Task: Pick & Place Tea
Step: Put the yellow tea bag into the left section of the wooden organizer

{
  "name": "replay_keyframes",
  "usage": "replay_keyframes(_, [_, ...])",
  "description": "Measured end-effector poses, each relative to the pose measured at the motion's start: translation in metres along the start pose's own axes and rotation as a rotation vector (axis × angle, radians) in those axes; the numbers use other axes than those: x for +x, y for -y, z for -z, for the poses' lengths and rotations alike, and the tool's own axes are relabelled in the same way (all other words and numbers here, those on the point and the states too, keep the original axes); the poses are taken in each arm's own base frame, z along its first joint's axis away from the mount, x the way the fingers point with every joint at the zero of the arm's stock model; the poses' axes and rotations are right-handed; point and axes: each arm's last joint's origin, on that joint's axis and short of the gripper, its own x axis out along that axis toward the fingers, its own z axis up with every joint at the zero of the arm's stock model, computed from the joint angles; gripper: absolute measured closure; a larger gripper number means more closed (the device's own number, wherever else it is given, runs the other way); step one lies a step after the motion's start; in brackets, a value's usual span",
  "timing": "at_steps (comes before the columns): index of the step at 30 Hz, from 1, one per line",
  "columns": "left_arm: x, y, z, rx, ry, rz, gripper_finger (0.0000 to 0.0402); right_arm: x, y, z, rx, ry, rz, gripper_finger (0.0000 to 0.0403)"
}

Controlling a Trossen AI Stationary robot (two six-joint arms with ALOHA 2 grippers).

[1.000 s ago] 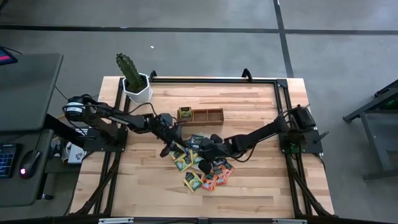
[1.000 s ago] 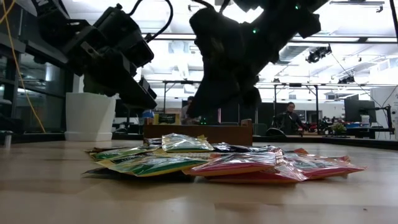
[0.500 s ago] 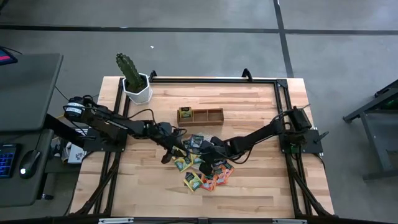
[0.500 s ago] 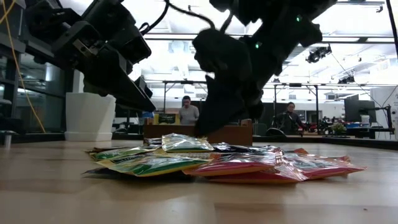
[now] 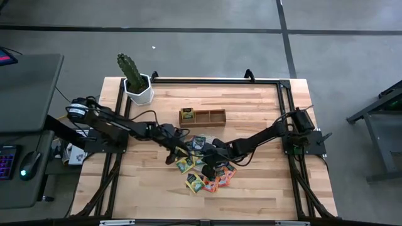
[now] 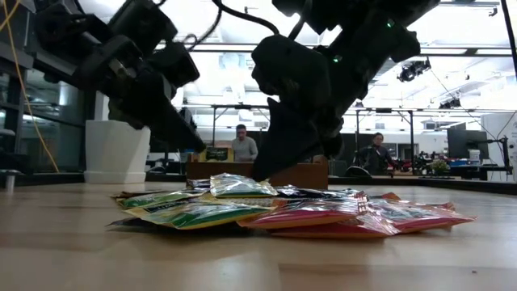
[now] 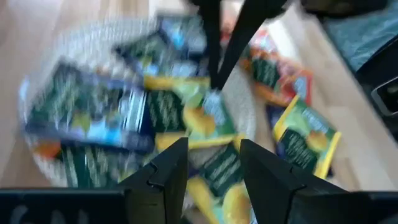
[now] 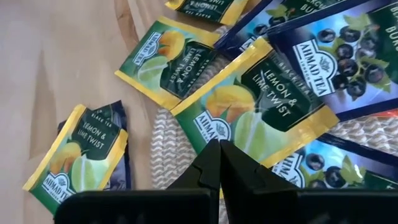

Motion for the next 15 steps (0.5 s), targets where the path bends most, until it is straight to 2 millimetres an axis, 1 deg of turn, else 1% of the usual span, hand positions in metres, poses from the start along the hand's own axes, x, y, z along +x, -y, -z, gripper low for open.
replay_keyframes(3, [0.006, -0.002, 0.004, -0.039, -0.007, 0.014, 0.0257, 0.000, 0.000, 0.000, 0.000, -0.001, 0.001, 0.0403])
replay_keyframes(5, [0.014, -0.004, 0.008, -0.067, -0.007, 0.033, 0.0257, 0.000, 0.000, 0.001, -0.001, -0.004, 0.003, 0.0403])
replay_keyframes(7, [0.020, -0.007, 0.014, -0.092, -0.025, 0.038, 0.0257, 0.003, 0.001, 0.003, -0.001, -0.017, -0.001, 0.0403])
replay_keyframes(8, [0.021, -0.007, 0.014, -0.096, -0.013, 0.042, 0.0257, 0.006, 0.002, 0.005, 0.000, -0.032, -0.007, 0.0403])
replay_keyframes(12, [0.024, -0.009, 0.016, -0.118, -0.018, 0.040, 0.0257, 0.017, 0.002, 0.010, 0.023, -0.052, -0.034, 0.0403])
replay_keyframes(15, [0.024, -0.009, 0.016, -0.118, -0.017, 0.038, 0.0257, 0.019, 0.002, 0.011, 0.029, -0.052, -0.036, 0.0403])
